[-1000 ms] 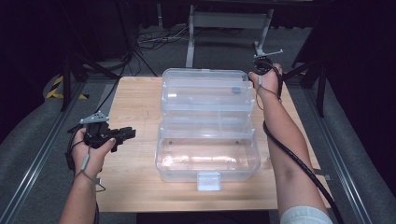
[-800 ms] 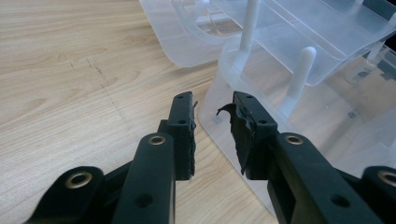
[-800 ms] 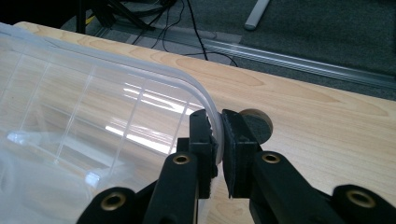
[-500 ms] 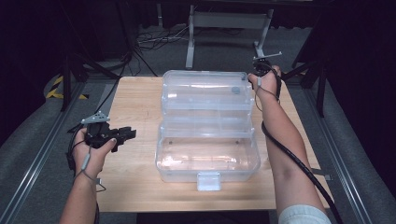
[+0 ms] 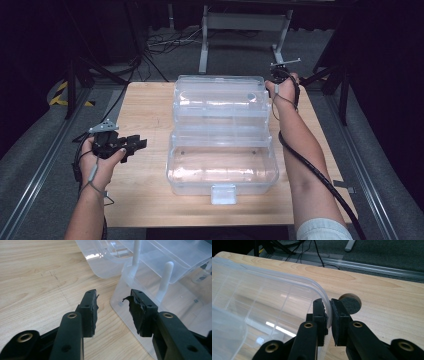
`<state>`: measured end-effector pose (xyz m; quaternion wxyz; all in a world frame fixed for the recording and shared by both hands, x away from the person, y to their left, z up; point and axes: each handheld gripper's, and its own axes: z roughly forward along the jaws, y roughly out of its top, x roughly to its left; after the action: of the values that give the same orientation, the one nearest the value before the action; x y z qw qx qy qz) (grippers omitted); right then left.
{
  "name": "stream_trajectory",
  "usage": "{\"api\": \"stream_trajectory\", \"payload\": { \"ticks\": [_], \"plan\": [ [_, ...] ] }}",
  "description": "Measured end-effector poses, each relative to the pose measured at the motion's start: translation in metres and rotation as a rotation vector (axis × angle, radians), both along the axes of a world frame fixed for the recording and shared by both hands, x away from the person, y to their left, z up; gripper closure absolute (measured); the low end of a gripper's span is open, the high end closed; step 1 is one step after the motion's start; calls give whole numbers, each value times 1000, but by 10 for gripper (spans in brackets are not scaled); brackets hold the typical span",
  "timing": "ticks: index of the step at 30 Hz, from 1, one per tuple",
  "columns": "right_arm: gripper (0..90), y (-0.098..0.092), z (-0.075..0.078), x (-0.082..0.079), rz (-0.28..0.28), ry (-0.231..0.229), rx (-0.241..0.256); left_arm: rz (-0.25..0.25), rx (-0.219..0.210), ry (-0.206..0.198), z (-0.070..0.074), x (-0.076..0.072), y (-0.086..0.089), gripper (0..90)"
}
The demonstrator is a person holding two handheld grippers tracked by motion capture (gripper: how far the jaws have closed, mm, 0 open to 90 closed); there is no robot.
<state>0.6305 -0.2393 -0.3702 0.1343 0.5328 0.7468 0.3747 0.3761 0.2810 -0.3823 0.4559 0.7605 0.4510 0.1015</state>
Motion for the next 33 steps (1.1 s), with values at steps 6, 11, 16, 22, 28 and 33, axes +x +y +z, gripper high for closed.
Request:
{"api": "stream_trajectory", "payload": {
  "ticks": [6,11,16,22,28,33],
  "plan": [
    [831,0,0,0,-1,2,7,-3,0,4,-1,1,-1,578],
    [728,-4,0,0,2,-8,3,-8,-1,1,0,1,-2,577],
    [686,-14,9,-4,-13,-32,23,-20,-1,3,0,4,-6,575],
    [660,-23,25,-13,-19,-75,19,-30,-3,0,1,6,-10,575],
    [631,-29,45,-26,1,-121,26,-27,-3,-1,2,10,-8,570],
    [625,-35,60,-40,19,-157,13,-28,0,1,1,11,-9,569]
  ]
}}
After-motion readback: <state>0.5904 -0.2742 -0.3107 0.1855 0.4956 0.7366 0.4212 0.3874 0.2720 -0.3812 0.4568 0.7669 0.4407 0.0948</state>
